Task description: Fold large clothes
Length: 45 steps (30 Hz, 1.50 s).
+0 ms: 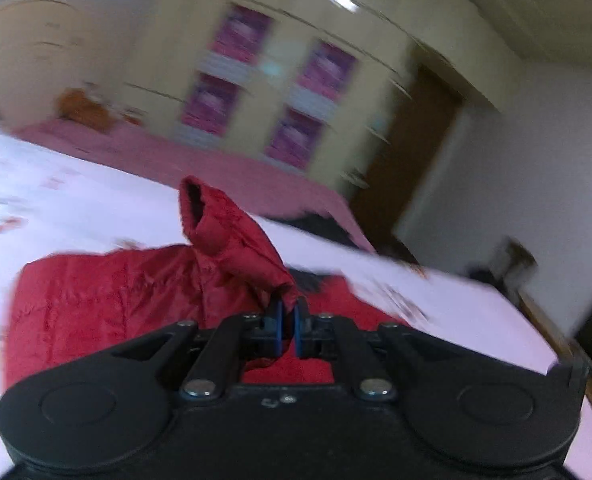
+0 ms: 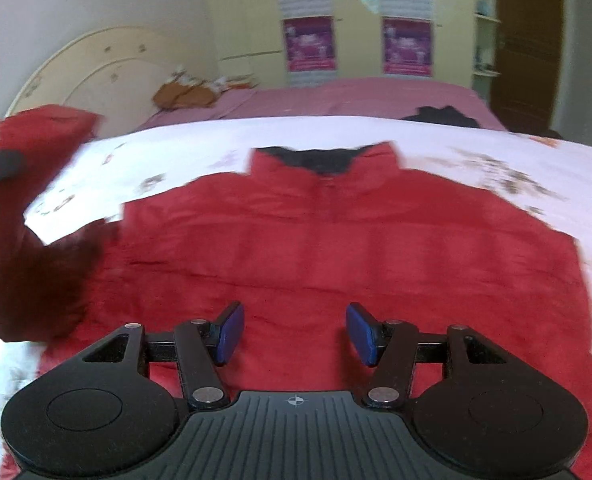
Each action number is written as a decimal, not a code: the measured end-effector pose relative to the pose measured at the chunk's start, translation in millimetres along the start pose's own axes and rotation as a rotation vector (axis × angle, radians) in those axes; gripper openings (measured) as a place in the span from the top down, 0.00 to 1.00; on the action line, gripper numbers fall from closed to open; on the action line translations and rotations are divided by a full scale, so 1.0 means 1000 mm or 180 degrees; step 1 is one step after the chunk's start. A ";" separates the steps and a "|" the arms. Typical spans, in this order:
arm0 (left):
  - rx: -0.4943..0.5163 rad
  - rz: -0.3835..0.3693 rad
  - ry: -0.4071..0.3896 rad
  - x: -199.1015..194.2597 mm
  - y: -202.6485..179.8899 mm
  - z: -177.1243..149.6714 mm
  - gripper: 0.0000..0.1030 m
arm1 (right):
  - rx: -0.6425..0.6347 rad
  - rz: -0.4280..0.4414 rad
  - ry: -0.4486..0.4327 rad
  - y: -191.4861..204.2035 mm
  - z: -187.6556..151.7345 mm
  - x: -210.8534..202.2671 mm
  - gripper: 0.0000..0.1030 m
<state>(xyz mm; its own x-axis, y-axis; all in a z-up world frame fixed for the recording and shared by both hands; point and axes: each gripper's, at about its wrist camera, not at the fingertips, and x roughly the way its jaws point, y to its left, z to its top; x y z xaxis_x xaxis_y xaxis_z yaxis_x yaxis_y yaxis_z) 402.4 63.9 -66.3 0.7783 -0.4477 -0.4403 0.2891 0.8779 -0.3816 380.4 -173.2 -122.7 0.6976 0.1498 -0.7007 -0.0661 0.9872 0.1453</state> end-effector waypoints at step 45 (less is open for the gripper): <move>0.0744 0.1678 0.0539 0.016 0.047 -0.072 0.61 | 0.0409 0.0060 -0.0378 -0.081 0.054 -0.024 0.82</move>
<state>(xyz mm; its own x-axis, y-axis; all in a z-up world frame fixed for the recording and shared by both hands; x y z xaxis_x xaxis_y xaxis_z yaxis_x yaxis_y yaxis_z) 388.2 85.4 -150.0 0.7559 0.0544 -0.6524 0.0180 0.9944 0.1038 407.2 -260.2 -80.1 0.7769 0.1532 -0.6106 0.0064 0.9679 0.2511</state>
